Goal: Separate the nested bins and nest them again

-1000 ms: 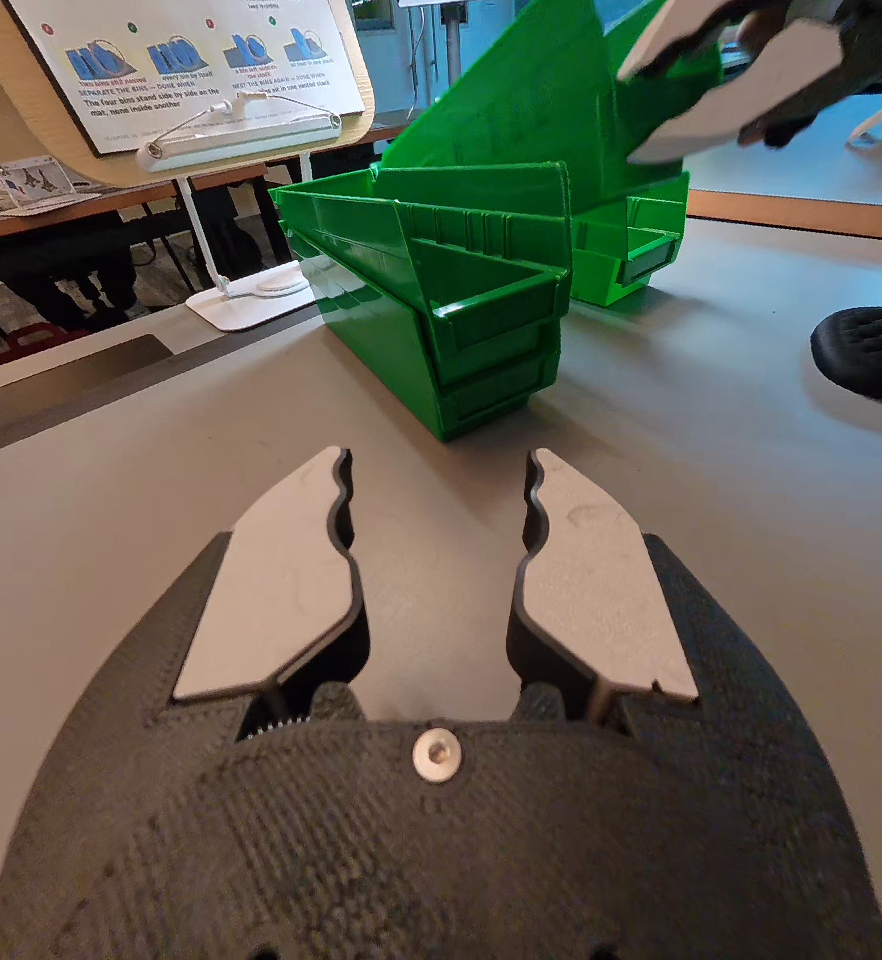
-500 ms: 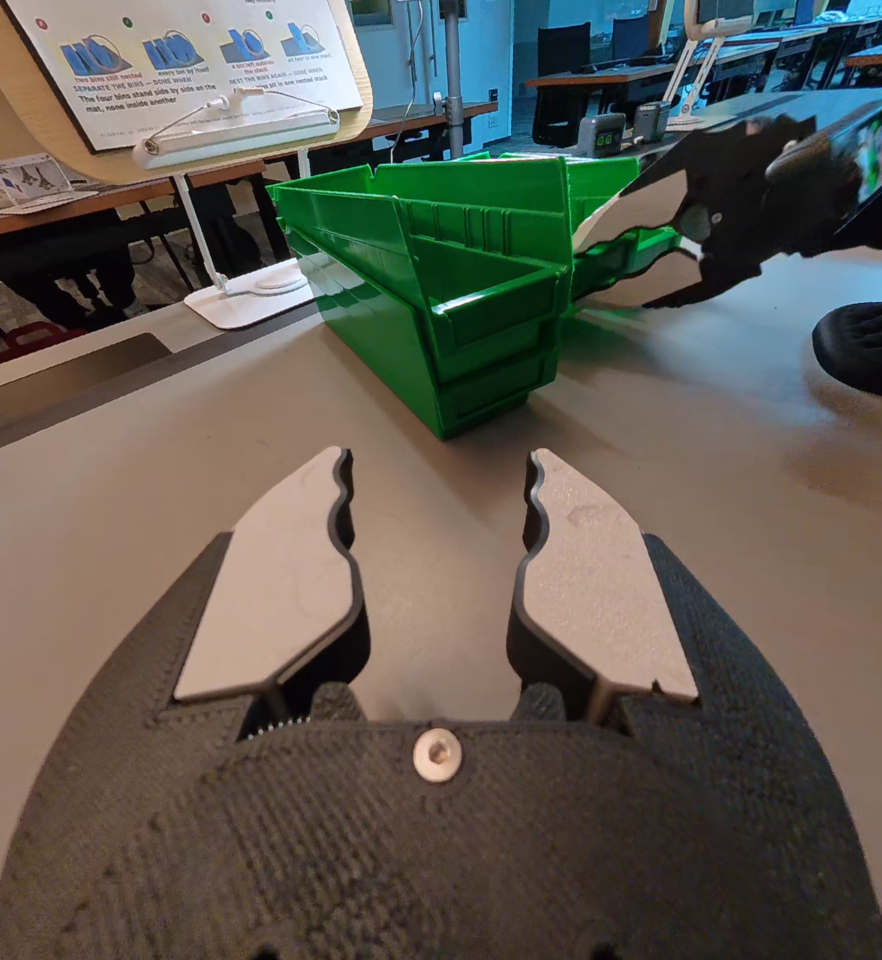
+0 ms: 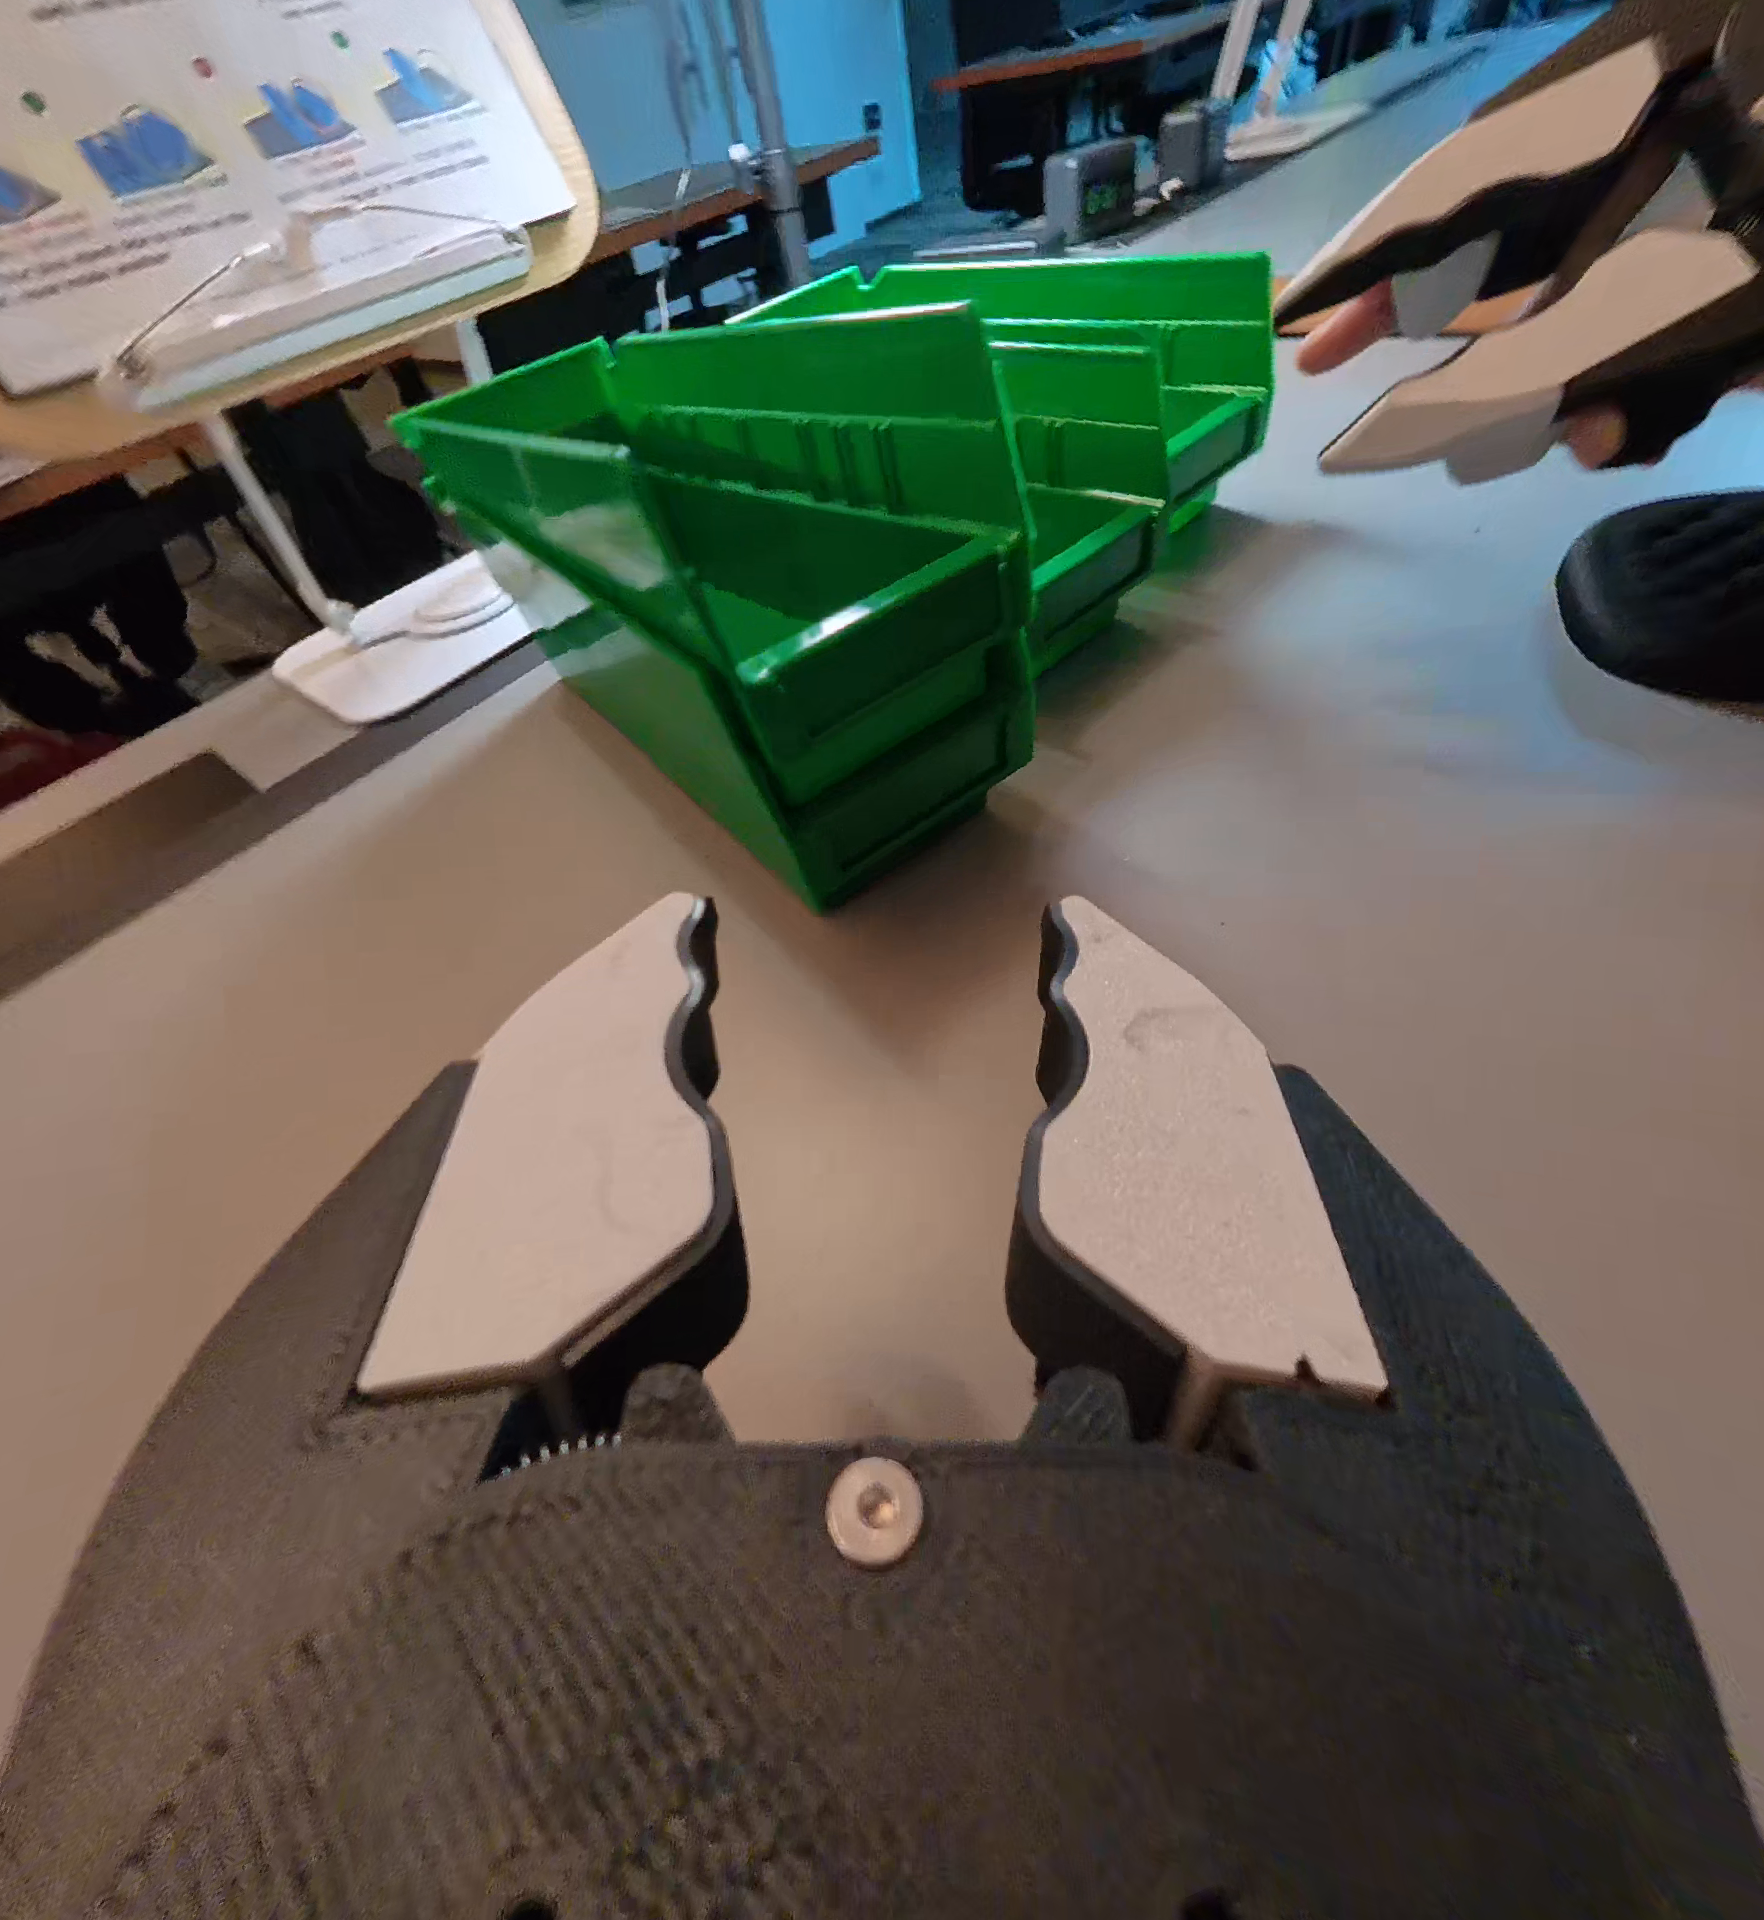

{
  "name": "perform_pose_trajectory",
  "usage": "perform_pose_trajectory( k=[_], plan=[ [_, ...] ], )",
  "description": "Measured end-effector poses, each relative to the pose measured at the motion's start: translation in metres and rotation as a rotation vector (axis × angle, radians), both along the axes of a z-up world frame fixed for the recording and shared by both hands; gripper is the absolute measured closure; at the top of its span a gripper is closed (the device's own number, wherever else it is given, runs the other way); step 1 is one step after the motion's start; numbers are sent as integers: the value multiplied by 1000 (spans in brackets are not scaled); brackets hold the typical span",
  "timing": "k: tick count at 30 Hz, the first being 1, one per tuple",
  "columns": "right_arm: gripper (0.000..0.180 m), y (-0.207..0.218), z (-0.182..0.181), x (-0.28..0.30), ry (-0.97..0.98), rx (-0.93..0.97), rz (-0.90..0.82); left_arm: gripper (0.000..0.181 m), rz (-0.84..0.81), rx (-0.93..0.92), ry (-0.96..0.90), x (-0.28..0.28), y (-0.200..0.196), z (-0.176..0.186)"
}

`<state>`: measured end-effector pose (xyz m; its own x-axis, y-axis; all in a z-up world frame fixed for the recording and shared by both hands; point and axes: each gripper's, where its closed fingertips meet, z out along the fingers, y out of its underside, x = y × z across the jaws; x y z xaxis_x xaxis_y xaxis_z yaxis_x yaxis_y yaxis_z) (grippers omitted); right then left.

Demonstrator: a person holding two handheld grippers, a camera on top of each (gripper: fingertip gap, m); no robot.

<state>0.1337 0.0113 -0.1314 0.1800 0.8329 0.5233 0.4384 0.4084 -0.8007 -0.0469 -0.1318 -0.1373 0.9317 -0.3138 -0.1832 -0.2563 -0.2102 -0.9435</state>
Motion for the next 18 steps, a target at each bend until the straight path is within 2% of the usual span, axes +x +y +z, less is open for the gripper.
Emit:
perform_pose_trajectory(
  k=[4, 8, 12, 15, 18],
  plan=[
    [131, -1, 4, 44, 99, -81, -78, 127, -100, -12, 203, 23, 21, 17],
    [132, 1, 1, 75, 186, -140, -144, 131, -180, -66, 473, 37, 61, 26],
    [132, 3, -3, 87, 252, -175, -165, 132, -257, -228, 687, 45, 100, 4],
    [132, 5, 1, 88, 282, -189, -162, 137, -251, -359, 820, 39, 118, -18],
    [133, 6, 0, 86, 287, -201, -151, 147, -222, -424, 854, 38, 126, -32]
  ],
)
